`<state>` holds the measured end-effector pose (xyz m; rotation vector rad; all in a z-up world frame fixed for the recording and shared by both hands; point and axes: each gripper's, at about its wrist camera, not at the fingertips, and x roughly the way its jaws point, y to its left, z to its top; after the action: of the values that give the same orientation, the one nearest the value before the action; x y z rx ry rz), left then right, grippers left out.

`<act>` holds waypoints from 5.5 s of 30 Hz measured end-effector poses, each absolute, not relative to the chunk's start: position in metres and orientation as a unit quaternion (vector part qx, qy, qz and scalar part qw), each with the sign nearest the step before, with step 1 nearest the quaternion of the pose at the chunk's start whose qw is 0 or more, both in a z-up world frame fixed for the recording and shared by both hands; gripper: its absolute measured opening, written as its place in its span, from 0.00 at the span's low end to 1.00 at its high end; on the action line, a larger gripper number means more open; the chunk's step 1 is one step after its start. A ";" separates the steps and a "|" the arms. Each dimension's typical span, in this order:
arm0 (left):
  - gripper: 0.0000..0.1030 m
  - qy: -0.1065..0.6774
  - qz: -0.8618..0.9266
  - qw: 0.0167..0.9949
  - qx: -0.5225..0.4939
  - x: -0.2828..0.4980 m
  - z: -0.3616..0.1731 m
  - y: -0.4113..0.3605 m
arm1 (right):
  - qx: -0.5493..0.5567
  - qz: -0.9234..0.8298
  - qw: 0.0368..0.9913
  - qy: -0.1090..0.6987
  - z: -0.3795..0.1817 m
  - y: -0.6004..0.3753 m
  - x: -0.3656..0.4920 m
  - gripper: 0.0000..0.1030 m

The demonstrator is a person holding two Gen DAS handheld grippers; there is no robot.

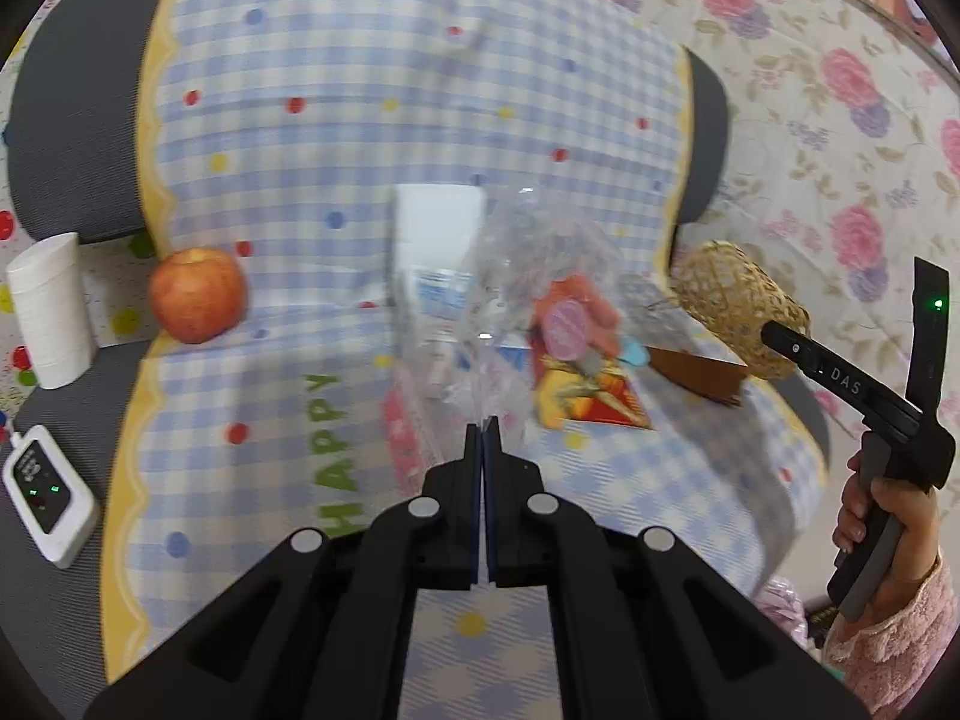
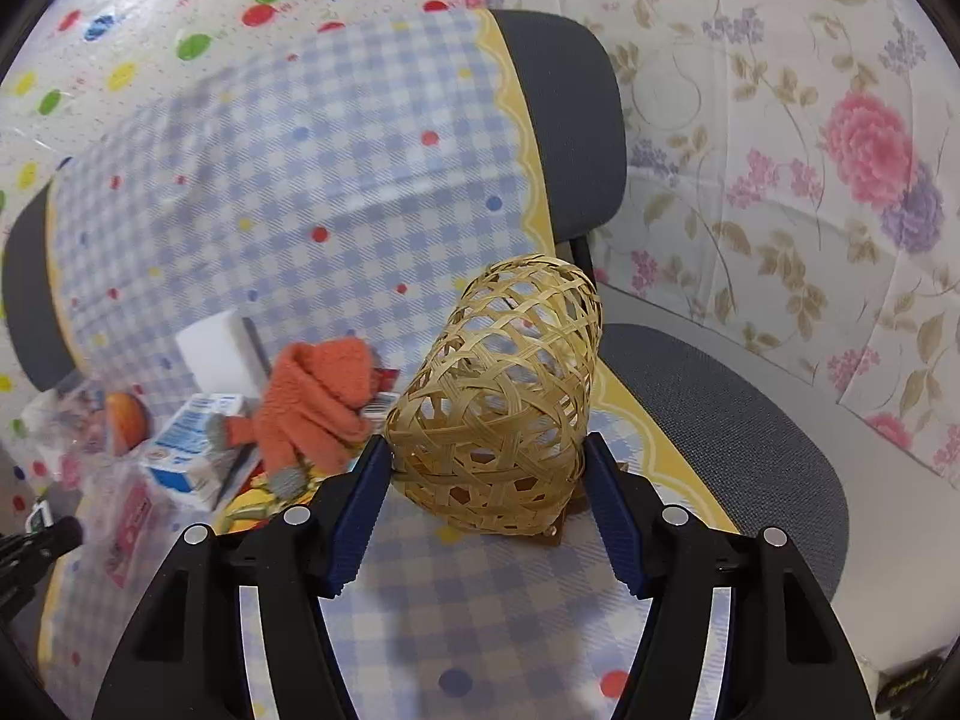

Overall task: Collect trash
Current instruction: 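Grasp the bamboo cylinder with the right tool while the left tool holds the plastic bag, then carry both items to the bin and open both tools over it, then move both tools back to the chair toward the carton and leather piece, then grasp the white milk carton with the left tool while the right tool grasps the brown leather piece, then carry the carton and leather piece over the pink bin with both tools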

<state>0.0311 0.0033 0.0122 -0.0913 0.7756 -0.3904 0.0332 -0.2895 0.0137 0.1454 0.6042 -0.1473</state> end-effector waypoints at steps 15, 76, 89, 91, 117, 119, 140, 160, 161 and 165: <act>0.00 0.345 -0.329 0.879 0.017 -0.053 0.036 -0.091 | 0.069 -0.075 0.959 0.264 0.057 -0.297 -0.123 0.63; 0.36 0.367 -0.366 0.850 0.092 -0.100 0.011 -0.154 | 0.125 -0.161 0.938 0.279 0.040 -0.352 -0.228 0.72; 0.74 0.328 -0.186 0.923 0.074 -0.034 0.025 -0.057 | 0.073 -0.085 0.956 0.273 0.054 -0.301 -0.127 0.72; 0.76 0.329 -0.160 0.928 0.068 -0.019 0.022 -0.044 | 0.069 -0.076 0.956 0.275 0.052 -0.295 -0.112 0.72; 0.69 0.420 -0.100 0.900 0.066 0.128 -0.035 -0.062 | 0.082 -0.054 0.937 0.336 0.001 -0.327 0.046 0.68; 0.68 0.420 -0.101 0.900 0.064 0.132 -0.035 -0.061 | 0.083 -0.054 0.934 0.344 -0.005 -0.330 0.051 0.69; 0.65 0.396 -0.122 0.909 0.045 0.069 -0.027 -0.017 | 0.094 -0.050 0.907 0.407 -0.048 -0.346 0.118 0.33; 0.65 0.394 -0.147 0.907 0.028 0.048 -0.024 -0.013 | 0.055 0.035 0.906 0.418 -0.041 -0.295 0.050 0.68; 0.65 0.394 -0.146 0.907 0.028 0.047 -0.023 -0.014 | 0.044 0.030 0.904 0.424 -0.047 -0.293 0.055 0.68; 0.65 0.394 -0.146 0.907 0.033 0.044 -0.024 -0.016 | 0.021 0.049 0.895 0.443 -0.063 -0.284 0.062 0.67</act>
<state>0.0439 -0.0159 -0.0239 0.0688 0.8137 -0.3009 0.0620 -0.2841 -0.0634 0.0432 0.9180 0.1009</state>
